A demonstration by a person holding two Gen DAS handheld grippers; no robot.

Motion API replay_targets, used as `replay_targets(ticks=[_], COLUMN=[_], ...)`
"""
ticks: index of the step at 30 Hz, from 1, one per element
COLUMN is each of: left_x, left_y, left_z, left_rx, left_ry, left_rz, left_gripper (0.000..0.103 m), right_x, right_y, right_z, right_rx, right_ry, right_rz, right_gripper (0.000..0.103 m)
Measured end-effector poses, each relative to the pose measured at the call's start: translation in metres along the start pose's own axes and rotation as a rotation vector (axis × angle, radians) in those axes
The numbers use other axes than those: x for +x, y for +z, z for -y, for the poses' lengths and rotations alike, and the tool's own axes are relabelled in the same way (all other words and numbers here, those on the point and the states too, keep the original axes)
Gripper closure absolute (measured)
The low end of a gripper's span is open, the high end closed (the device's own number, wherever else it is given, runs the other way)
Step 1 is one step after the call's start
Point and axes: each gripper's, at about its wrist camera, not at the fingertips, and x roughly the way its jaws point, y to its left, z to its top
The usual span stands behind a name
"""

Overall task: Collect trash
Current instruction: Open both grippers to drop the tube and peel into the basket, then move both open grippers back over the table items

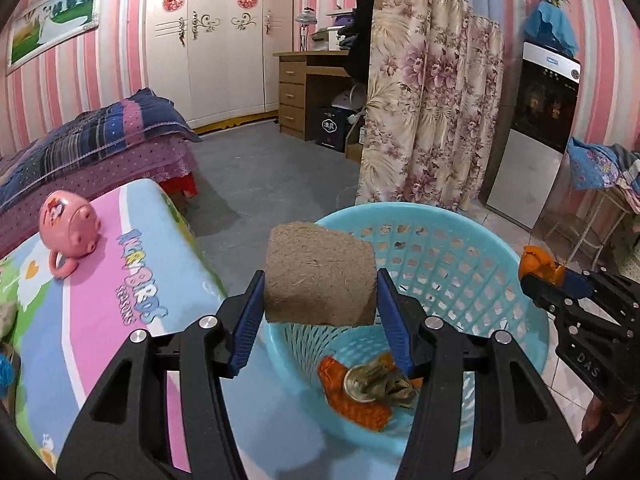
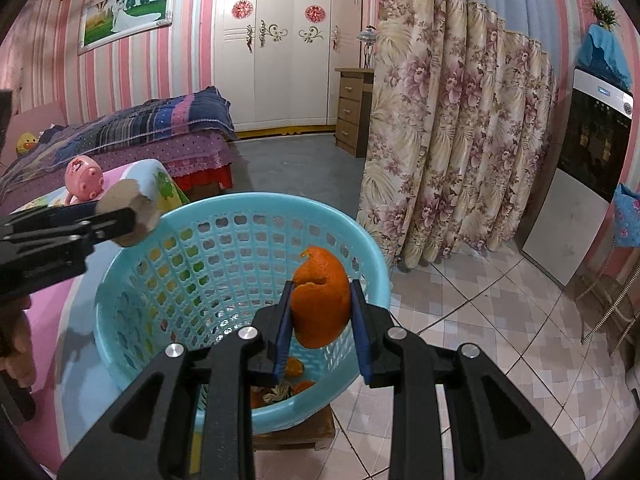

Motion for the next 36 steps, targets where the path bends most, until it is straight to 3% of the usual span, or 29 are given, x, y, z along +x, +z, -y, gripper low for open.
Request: replay_targets(ticks=[2,5,11,18,20,22,24,27,31,36], left_x=[0.002,0.0,-0.01,-0.033,-0.04,-0.051,-0.061,-0.08,-0.105,-0.14], left_y=[0.002,0.004,0.002,-0.005,-0.007,-0.008,-0.008,-0.012,-0.016,-0.024], left_z=[-0.003,-0.012,-0.035,-0.053,-0.06,-0.068,-0.074,-0.086,-0.105,-0.135], left_rx=[0.0,-0.005,-0.053,-0.08,-0.09,-0.097,-0.107,-0.127,-0.156,-0.188], left_ry=[0.011,0.048,0.093,0.131,0.137,0.154,0.167,0.187,0.212,0.258], left_rz=[0.005,0.019,0.021,0.033,0.032,0.041,0.053,0.075,0.094,0.112], left_gripper=[0.023,0.013,0.006,0.005,0.005,0.006,0.005,0.005,0.005,0.005], right_x=[0.003,0.006,0.011,0.027,0.03,0.029,0.028,0.025,0.013,-0.005], right_y=[0.001,0.002,0.001,0.009,0.011,0.013,0.014,0.015,0.019,0.029], right_z=[-0.001,-0.004,-0.011,-0.026,-0.028,-0.03,-0.034,-0.044,-0.066,-0.094], right_rx=[-0.002,-0.008,0.006,-0.003,0.002,0.015,0.013,-0.017,-0.074,-0.088], right_ry=[0.003,0.005,0.009,0.01,0.002,0.003,-0.001,-0.005,-0.028,0.003], right_rz=[-0.002,-0.003,-0.01,-0.027,-0.036,-0.036,-0.035,-0.031,-0.005,0.028], right_gripper=[0.076,0.076,0.076,0.075,0.068,0.038,0.034,0.019,0.01,0.008])
